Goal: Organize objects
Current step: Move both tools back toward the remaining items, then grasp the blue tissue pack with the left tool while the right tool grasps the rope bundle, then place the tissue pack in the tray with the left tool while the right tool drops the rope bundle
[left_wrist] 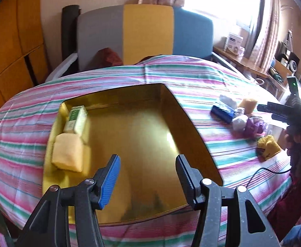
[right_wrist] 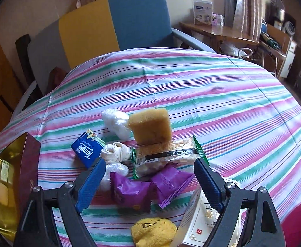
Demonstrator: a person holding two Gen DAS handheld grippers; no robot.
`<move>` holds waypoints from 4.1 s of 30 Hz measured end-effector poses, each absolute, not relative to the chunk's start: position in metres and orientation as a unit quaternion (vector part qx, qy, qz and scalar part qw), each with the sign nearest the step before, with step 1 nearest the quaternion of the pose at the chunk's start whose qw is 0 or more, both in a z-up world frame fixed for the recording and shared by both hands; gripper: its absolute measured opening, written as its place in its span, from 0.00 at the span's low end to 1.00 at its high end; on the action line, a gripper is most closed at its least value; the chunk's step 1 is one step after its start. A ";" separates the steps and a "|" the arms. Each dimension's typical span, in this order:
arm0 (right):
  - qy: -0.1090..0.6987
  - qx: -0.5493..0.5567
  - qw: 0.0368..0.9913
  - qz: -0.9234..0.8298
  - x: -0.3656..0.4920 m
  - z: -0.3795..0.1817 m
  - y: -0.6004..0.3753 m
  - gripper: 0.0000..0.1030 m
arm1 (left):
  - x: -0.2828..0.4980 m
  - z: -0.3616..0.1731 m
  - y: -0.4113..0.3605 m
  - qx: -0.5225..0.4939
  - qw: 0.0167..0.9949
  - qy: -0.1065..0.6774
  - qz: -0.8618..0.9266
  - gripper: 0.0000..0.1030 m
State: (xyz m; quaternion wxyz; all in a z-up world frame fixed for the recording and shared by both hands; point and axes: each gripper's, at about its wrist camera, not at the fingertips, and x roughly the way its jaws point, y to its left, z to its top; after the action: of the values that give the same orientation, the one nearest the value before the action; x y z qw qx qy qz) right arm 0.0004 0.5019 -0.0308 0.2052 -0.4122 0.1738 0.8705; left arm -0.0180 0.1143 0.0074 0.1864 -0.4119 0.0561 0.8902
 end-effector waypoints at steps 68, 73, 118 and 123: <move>0.298 -0.381 0.211 0.849 0.011 -0.032 0.548 0.89 | -0.143 -0.080 0.350 -0.558 0.278 0.076 0.778 0.55; 0.282 -0.386 0.187 0.858 0.005 -0.031 0.538 0.88 | -0.120 -0.076 0.328 -0.550 0.284 0.078 0.781 0.53; 0.123 -0.516 0.060 0.845 -0.084 -0.089 0.470 0.43 | -0.019 -0.059 0.286 -0.490 0.388 0.105 0.774 0.57; 0.121 -0.516 0.061 0.846 -0.083 -0.087 0.471 0.43 | -0.011 -0.062 0.301 -0.485 0.386 0.152 0.769 0.73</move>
State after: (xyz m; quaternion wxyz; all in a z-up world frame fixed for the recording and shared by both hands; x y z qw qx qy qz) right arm -0.0829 0.4708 -0.0869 0.0612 -0.5162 0.1209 0.8457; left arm -0.0114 0.3006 -0.0619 0.3865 -0.4853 0.1517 0.7695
